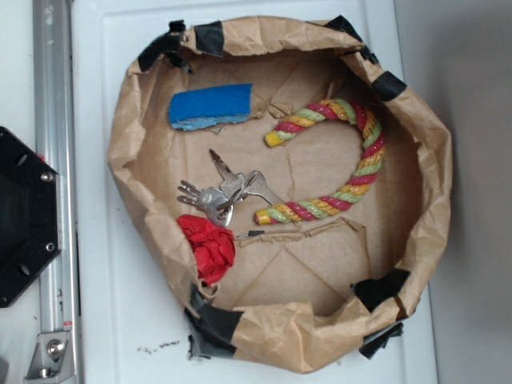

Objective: Grab the multicolored rope.

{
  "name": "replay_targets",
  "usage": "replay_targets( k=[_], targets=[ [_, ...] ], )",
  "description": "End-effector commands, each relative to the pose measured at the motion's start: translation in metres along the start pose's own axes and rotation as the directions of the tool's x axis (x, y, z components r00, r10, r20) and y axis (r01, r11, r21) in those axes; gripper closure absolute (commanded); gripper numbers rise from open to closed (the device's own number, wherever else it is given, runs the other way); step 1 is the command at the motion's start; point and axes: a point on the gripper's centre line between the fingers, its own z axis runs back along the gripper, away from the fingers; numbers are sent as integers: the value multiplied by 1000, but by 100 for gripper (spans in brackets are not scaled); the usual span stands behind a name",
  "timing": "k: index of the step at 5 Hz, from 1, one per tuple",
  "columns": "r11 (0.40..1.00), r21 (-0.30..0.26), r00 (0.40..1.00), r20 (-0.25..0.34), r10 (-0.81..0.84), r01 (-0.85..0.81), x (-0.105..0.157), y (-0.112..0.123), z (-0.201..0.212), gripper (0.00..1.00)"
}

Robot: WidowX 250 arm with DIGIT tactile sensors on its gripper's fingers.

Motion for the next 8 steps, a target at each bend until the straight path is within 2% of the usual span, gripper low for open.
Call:
replay_targets(
  k=[1, 2, 3, 4, 5, 7, 8],
  targets=[
    [1000, 0, 1000, 0, 0, 0, 0, 0, 0, 0],
    [990, 41, 978, 156, -138, 133, 45, 10, -52, 0],
    [976, 114, 958, 199, -208, 188, 93, 13, -96, 0],
    [963, 131, 954, 162, -253, 233, 137, 25, -144, 0],
    [963, 134, 964, 101, -247, 233, 158, 45, -170, 0],
    [937, 119, 942, 41, -334, 327, 163, 68, -208, 0],
    [939, 107, 943, 30, -331, 327, 169, 72, -230, 0]
  ],
)
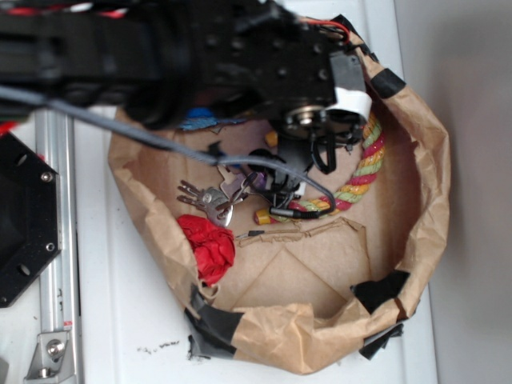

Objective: Grab the multicolored rope.

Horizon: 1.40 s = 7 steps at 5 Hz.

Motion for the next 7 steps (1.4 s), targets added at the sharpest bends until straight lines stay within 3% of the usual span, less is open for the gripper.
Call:
replay_targets(
  k=[1, 2, 3, 4, 5, 6, 7],
  targets=[
    [996, 83, 998, 52, 22, -27, 29, 1, -29, 0],
    [995, 73, 997, 46, 67, -70, 35, -1, -28, 100],
    [995, 60, 996, 56, 72, -75, 34, 2, -18, 100],
    [996, 62, 998, 2, 59, -59, 31, 4, 1, 100],
    [988, 67, 991, 14, 137, -137, 22, 0, 50, 100],
    [969, -8, 967, 62, 246, -246, 9, -27, 104, 100],
    [957, -27, 956, 51, 290, -289, 13, -54, 153, 100]
  ],
)
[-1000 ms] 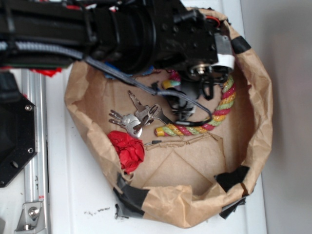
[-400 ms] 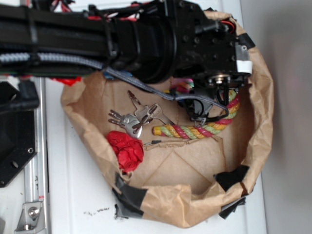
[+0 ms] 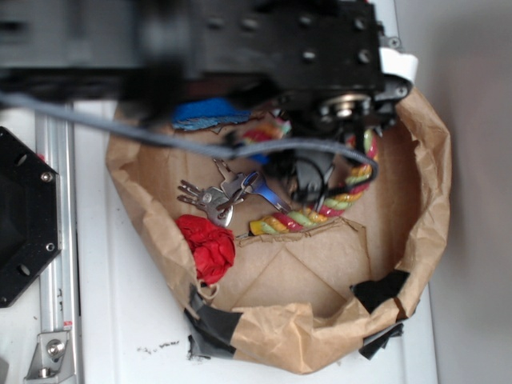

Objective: Grab the multicolored rope.

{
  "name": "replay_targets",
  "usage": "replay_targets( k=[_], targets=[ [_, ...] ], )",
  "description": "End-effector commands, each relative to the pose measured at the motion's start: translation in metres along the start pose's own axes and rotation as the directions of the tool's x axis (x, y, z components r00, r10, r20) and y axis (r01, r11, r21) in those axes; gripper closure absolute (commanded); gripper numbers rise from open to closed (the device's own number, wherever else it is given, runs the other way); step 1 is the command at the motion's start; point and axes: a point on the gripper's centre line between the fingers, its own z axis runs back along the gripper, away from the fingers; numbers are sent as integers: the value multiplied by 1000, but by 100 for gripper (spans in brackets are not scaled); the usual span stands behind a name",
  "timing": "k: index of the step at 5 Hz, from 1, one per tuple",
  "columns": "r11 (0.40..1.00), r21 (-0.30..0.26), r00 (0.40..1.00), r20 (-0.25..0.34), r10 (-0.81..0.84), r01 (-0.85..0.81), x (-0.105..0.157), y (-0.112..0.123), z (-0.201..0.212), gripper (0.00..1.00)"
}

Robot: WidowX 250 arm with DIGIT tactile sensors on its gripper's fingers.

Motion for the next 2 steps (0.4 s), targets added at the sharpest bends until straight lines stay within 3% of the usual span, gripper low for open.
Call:
replay_targets(
  k=[1, 2],
  targets=[
    [997, -35, 998, 3, 63, -63, 1, -36, 64, 100],
    [993, -36, 993, -6, 115, -115, 3, -41, 55, 100]
  ],
)
